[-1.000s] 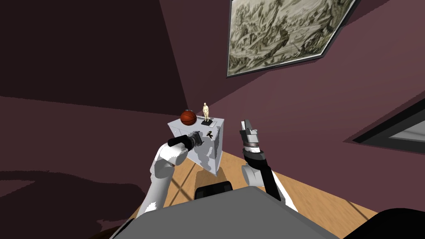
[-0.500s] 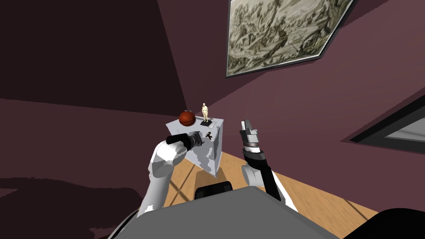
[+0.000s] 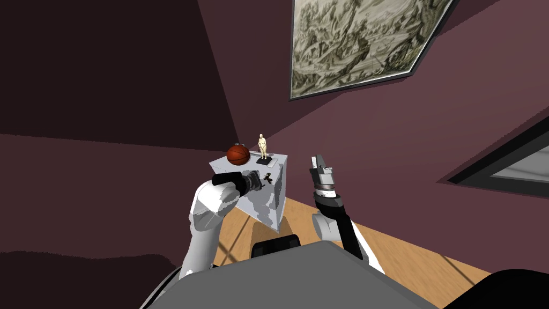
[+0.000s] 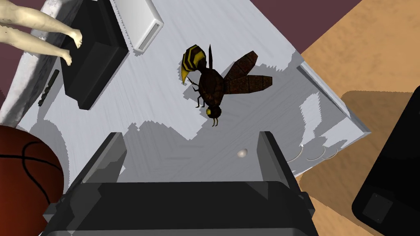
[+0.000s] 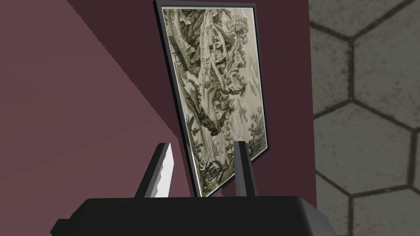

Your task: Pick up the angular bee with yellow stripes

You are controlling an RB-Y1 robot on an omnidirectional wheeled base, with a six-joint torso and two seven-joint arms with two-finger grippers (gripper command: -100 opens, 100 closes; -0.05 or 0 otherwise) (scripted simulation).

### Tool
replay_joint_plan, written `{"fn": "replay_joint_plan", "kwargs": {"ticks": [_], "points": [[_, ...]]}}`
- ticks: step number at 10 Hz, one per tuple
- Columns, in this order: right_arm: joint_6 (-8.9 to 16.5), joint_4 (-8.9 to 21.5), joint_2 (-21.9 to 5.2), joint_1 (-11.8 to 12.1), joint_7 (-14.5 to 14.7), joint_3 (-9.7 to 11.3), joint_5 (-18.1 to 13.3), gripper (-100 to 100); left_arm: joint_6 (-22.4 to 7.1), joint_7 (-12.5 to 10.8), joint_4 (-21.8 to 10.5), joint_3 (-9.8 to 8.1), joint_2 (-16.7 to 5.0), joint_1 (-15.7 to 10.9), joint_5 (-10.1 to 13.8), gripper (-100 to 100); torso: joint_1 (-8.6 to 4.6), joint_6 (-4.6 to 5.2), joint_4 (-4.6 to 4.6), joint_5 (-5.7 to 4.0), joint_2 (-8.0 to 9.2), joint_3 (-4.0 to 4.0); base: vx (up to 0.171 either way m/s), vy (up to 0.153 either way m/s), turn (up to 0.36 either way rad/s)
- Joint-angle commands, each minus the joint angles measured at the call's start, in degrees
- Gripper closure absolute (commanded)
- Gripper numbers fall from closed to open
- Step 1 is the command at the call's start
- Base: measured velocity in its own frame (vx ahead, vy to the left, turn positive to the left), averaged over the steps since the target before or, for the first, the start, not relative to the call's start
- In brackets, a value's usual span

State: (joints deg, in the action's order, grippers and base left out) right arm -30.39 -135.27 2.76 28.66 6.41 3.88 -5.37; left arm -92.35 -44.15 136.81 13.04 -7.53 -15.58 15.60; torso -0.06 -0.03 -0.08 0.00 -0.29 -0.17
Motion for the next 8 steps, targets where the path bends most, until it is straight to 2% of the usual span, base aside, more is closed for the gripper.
{"fn": "replay_joint_plan", "kwargs": {"ticks": [1, 8], "points": [[0.0, 0.0, 0.0, 0.0, 0.0, 0.0, 0.0, 0, -2.1, -1.3, 1.1, -0.08, 0.3, -0.2, 0.7, -100, 0.00, 0.00, 0.00, 0.00, 0.00, 0.00, 0.068, -0.009, -0.051], [0.0, 0.0, 0.0, 0.0, 0.0, 0.0, 0.0, 0, -10.5, -5.7, 5.8, -0.22, 2.1, -0.7, 3.2, -100, 0.03, -0.01, 0.01, 0.01, 0.08, 0.04, 0.057, -0.003, -0.051]]}}
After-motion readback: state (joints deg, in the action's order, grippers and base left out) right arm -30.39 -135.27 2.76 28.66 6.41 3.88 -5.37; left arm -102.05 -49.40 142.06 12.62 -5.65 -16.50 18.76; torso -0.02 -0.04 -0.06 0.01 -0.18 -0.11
